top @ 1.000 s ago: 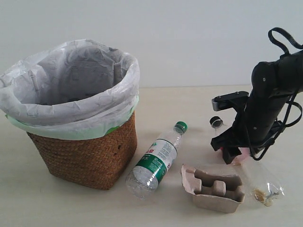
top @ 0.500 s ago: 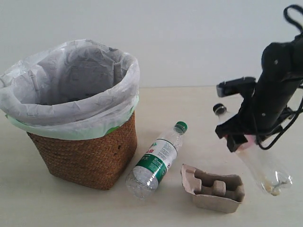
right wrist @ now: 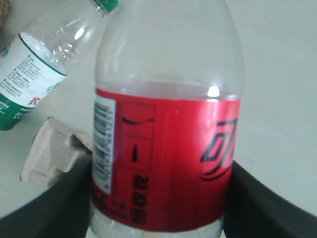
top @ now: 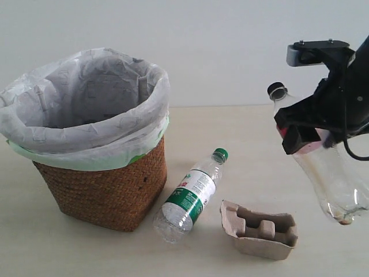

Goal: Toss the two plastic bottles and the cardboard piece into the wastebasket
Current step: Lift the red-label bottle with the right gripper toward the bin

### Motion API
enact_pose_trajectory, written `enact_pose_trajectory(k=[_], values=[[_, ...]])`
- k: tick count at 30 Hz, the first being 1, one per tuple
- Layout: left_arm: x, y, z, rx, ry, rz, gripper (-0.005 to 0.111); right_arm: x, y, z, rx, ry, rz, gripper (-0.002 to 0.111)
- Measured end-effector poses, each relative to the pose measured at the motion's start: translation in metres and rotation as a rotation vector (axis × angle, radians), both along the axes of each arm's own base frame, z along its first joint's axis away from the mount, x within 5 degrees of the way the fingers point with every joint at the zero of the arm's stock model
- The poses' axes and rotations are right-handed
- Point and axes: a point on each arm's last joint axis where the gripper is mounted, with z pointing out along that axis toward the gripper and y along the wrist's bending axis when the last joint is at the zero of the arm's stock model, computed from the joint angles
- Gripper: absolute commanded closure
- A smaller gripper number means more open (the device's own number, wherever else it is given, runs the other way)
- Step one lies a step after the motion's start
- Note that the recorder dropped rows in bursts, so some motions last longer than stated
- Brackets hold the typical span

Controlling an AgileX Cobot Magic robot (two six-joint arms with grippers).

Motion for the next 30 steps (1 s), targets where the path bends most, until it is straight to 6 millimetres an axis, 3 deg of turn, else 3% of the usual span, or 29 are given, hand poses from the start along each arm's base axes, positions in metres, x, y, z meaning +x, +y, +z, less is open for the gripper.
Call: enact_pose_trajectory(k=[9,14,17,21,24,26,27,28,29,30], values=[[0.0,0.0,0.0,0.0,0.0,0.0,0.101,-0.012,-0.012,-0.003,-0.002,-0.019,-0.047,0.108],[0.0,0.0,0.0,0.0,0.0,0.0,0.101,-0.008,-0.057,0.003,-0.019,-0.037,-0.192,0.108],[0.0,0.0,0.0,0.0,0.0,0.0,0.101,-0.008,-0.1,0.002,-0.117,-0.029,-0.35,0.108],[0.0,0.0,0.0,0.0,0.0,0.0,0.101,-0.006,-0.116,0.003,-0.175,-0.066,-0.424,0.108],[0.0,0.0,0.0,0.0,0.0,0.0,0.101,0.012,-0.089,-0.002,-0.068,-0.102,-0.364,0.108],[0.0,0.0,0.0,0.0,0.0,0.0,0.101,0.037,-0.034,0.017,0.119,-0.151,-0.216,0.105],[0.0,0.0,0.0,0.0,0.0,0.0,0.101,0.048,0.007,0.05,0.25,-0.231,-0.098,0.1],[0.0,0.0,0.0,0.0,0.0,0.0,0.101,0.051,0.028,0.068,0.316,-0.273,-0.034,0.092],[0.0,0.0,0.0,0.0,0.0,0.0,0.101,0.05,0.057,0.103,0.43,-0.345,0.042,0.077],[0.0,0.0,0.0,0.0,0.0,0.0,0.101,0.046,0.082,0.13,0.513,-0.391,0.119,0.048]])
